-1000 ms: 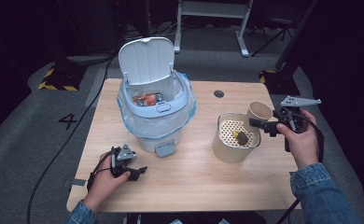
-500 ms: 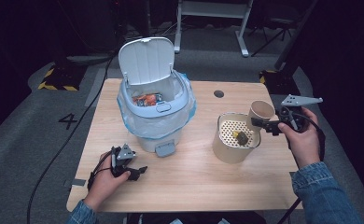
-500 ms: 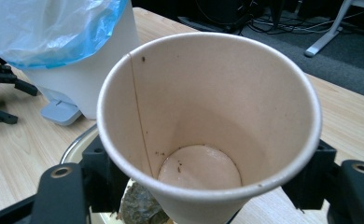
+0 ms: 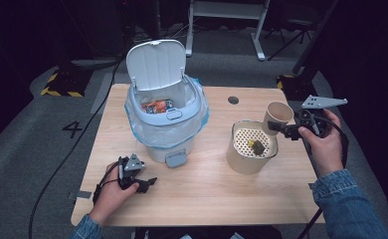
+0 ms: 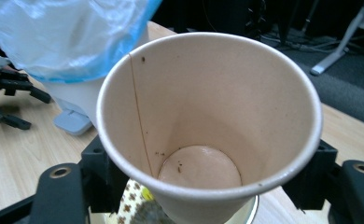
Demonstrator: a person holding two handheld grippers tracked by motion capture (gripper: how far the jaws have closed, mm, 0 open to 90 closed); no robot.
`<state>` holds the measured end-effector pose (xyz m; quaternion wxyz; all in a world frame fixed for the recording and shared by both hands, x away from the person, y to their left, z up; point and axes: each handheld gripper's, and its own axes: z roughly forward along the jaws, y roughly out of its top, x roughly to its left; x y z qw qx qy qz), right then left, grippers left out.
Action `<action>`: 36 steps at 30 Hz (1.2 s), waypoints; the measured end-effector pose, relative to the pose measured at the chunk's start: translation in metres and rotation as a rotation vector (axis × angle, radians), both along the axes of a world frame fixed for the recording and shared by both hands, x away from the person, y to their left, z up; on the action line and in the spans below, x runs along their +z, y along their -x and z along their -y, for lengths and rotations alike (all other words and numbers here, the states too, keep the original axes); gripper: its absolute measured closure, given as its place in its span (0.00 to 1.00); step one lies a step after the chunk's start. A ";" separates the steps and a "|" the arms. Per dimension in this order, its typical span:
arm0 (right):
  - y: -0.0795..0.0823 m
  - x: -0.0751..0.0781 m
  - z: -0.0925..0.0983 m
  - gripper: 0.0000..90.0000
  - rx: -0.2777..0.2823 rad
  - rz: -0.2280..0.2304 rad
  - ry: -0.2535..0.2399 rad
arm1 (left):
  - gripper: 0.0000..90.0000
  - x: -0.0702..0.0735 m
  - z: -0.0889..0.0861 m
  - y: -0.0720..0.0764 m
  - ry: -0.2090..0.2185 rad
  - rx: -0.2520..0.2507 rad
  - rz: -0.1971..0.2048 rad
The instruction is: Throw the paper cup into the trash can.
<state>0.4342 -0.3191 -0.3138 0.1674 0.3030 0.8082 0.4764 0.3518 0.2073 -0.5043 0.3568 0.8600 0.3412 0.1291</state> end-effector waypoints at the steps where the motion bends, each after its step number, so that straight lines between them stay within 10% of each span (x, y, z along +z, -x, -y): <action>1: 0.000 0.002 -0.002 0.31 0.006 0.005 -0.002 | 0.24 0.000 0.000 0.000 -0.001 0.000 -0.001; 36: -0.053 0.085 -0.120 0.31 0.217 0.085 -0.010 | 0.24 0.000 0.001 -0.001 0.001 -0.001 0.000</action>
